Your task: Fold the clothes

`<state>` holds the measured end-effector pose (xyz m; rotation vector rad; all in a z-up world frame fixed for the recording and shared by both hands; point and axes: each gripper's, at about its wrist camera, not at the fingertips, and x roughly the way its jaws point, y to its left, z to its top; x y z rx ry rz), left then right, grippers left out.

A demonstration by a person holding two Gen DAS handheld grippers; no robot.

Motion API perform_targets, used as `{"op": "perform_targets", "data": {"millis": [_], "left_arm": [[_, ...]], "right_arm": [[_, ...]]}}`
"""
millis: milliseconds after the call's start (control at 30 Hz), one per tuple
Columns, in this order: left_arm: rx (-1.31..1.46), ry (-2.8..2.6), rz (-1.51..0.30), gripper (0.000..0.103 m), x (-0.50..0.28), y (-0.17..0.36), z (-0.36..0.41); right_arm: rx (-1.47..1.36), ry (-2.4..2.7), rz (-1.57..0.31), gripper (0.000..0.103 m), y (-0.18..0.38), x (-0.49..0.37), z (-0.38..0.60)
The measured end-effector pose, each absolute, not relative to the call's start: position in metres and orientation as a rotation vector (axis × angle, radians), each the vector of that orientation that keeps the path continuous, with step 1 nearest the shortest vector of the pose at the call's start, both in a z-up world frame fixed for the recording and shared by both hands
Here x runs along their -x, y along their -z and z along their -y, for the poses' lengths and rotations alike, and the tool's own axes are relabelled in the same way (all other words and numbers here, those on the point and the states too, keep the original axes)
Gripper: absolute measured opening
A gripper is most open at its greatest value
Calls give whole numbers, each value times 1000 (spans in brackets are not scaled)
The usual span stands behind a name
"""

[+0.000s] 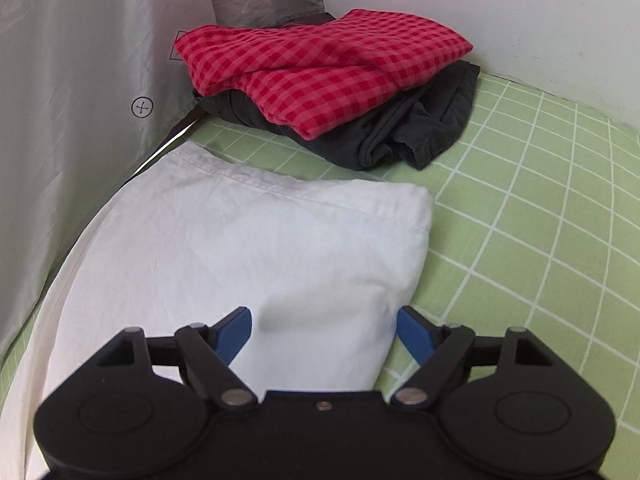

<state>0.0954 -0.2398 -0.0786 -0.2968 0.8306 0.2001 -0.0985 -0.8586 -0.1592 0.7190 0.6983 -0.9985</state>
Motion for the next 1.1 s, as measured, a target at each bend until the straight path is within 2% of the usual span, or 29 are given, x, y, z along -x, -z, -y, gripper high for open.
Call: {"op": "perform_targets", "data": {"millis": [33,67,100,167,200,333,567,667,733,767,800,900,967,1100], "left_arm": [[297,-190,-833,65,-90,78,243],[295,-174,-837,65,-84,77,247],[293,-157,-840,65,-78,76,250],[282,-107,-844,65,-66,74,258],[274,-79,-846,65,-60,73,263],[235,-14,-845,65,-35,67,277],[209,-15,-866,65,1,69,271],[212,-37,-891,65,5,73,257],[206,-50,-899,65,5,74,247],[203,-56,-904,65,6,75,242],[200,-62,-908,65,6,76,237],[183,-76,-914,69,3,77,221],[173,-86,-922,69,-5,78,208],[170,-90,-944,69,-28,86,184]], "right_arm": [[-678,1000,-725,73,159,98,856],[-632,1003,-754,56,158,97,853],[-591,1005,-770,29,158,99,849],[-629,951,-736,9,158,113,850],[-671,925,-712,6,159,122,852],[-763,912,-666,4,155,159,855],[-618,1015,-726,4,143,230,838],[-605,1018,-751,6,141,241,841],[-656,1048,-731,12,131,240,842],[-660,1070,-725,22,125,237,841],[-640,1088,-716,45,118,232,836],[-509,1118,-682,78,96,208,807],[-429,1057,-688,84,87,185,782],[-342,858,-734,86,83,132,722]]}}
